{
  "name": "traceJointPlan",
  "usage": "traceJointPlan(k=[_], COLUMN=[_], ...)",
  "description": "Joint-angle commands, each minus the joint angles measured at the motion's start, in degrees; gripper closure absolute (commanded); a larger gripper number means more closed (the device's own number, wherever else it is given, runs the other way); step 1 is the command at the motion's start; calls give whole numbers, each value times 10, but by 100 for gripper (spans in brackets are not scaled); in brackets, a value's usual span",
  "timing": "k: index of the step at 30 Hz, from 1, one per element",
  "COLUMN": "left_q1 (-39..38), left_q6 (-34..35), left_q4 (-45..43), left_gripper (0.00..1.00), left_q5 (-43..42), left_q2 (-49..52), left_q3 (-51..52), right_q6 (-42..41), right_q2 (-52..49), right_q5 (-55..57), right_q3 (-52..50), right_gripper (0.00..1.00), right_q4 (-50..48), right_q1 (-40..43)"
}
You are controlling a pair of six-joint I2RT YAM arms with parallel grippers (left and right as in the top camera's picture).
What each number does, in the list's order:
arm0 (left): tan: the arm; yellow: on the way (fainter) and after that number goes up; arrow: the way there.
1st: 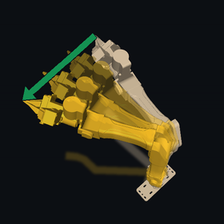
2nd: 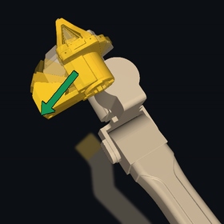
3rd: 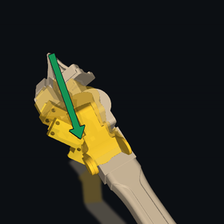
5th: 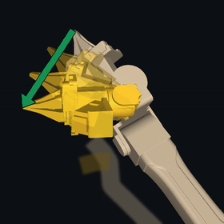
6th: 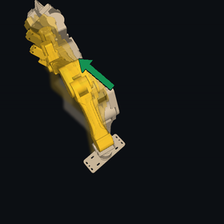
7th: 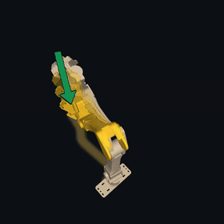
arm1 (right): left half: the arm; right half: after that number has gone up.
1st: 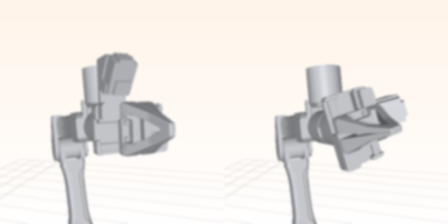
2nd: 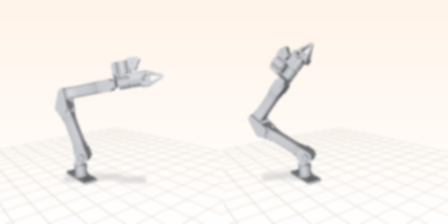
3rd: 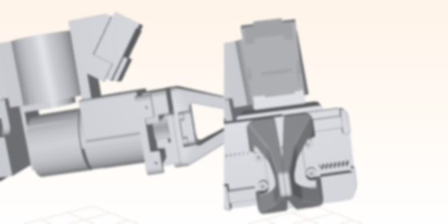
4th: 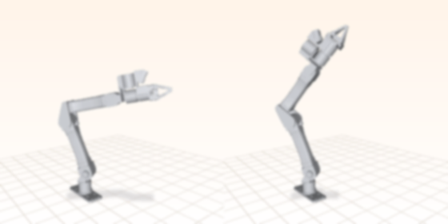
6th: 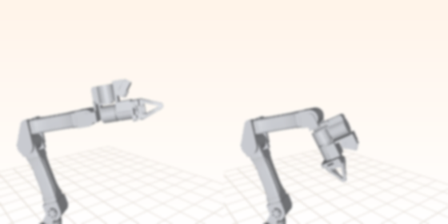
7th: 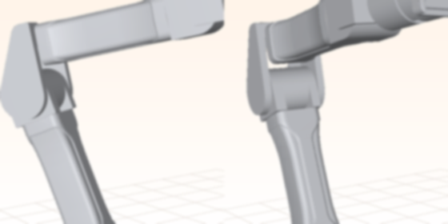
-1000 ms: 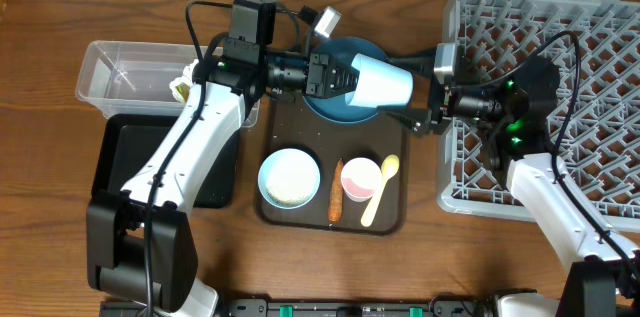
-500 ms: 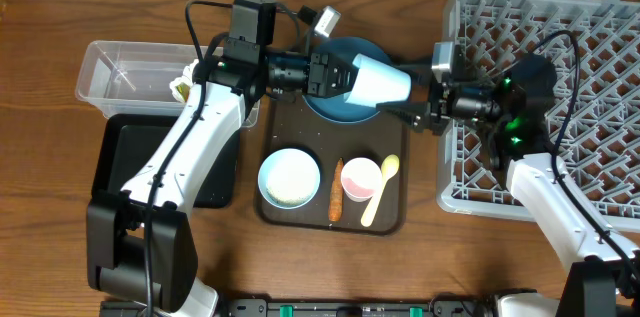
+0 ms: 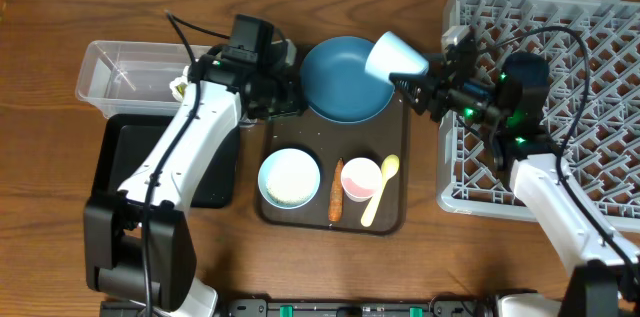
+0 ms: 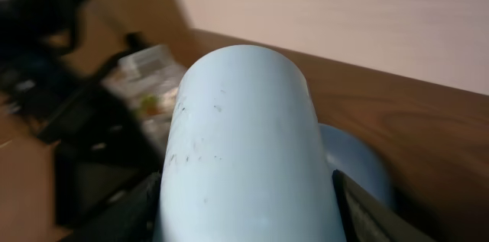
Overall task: Sort waste into correct bins and load items into the dishwasher rack
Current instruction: 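Carry the light-blue cup with the right gripper into the dish rack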
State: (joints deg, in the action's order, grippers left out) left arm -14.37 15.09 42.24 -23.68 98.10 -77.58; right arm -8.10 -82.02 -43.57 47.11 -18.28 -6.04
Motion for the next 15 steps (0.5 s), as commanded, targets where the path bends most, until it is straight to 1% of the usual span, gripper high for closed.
traceJointPlan(k=[1,3,4,5,8,10,15], left_q1=[11,15,16,17,18,18,18], left_q6=[-30,-31,-31,-31,-30,-31,-30], left_q4=[9,12,14,15,19,19,19], left_gripper=[73,73,73,73,73,73,73], left_q5=[67,88,106,117,154,158,158], left_q2=[-35,-45,-51,-56,-69,-74,-76], left_q3=[-5,-5,-5,-5,-5,-5,-5], right_q6=[-13,-8,1,6,23,34,37], right_q2=[53,75,89,97,125,136,136], right_q5=[169,236,277,299,381,417,449], right_q3=[11,22,33,40,71,94,163], right_gripper=[81,90,96,98,99,99,99], right_q4=[33,90,137,163,269,330,473], right_q1=[5,6,8,10,28,49,136])
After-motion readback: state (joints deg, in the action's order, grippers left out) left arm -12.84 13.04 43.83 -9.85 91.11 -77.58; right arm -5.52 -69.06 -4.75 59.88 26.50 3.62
